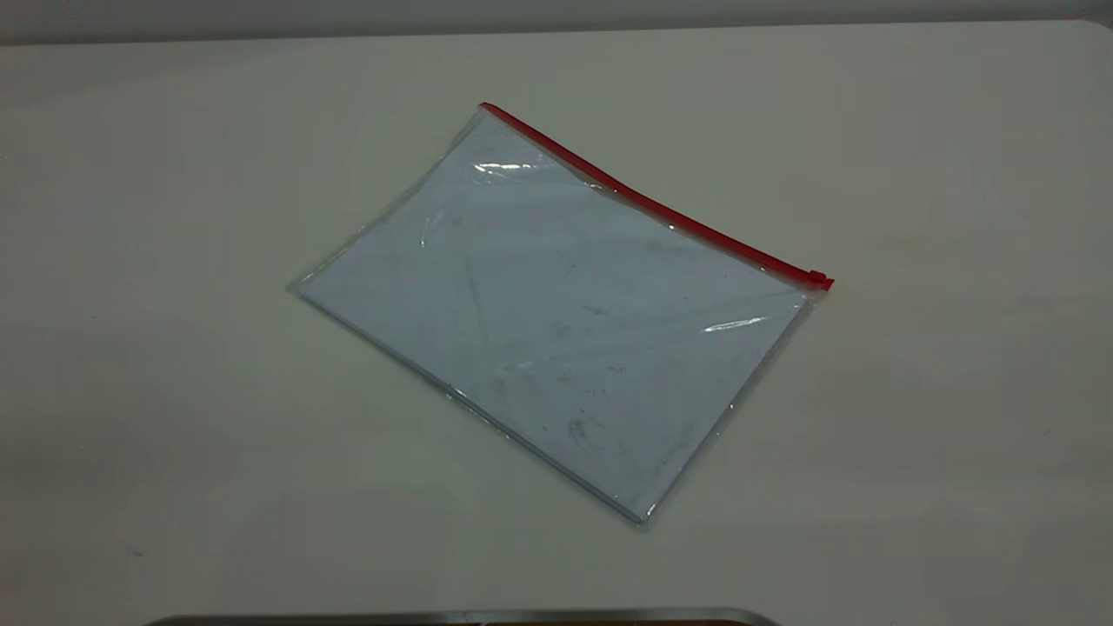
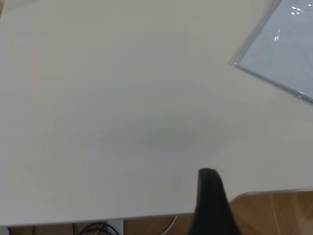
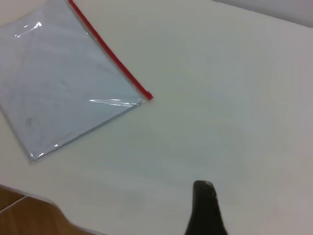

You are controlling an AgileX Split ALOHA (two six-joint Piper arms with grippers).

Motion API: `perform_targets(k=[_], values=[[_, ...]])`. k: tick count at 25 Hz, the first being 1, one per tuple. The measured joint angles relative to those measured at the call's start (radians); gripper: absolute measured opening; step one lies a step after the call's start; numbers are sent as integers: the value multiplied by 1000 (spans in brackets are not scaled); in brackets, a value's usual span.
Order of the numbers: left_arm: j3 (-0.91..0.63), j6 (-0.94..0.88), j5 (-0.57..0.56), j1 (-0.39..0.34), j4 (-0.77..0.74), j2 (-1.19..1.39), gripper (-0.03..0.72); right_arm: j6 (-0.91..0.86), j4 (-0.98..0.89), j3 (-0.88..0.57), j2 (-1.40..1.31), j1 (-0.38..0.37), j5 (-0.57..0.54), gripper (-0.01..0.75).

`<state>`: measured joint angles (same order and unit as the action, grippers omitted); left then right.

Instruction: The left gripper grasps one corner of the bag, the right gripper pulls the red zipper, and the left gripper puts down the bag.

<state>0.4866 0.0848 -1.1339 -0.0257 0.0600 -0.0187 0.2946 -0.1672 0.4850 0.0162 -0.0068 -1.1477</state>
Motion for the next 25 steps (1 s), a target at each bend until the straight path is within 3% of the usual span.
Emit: perform_targets(k=[10,25], values=[[0,0,0,0,0,0,581,-211,142,-2,0,0,13,580],[0,0,0,0,0,0,581,-220,150,-3,0,0,13,580]])
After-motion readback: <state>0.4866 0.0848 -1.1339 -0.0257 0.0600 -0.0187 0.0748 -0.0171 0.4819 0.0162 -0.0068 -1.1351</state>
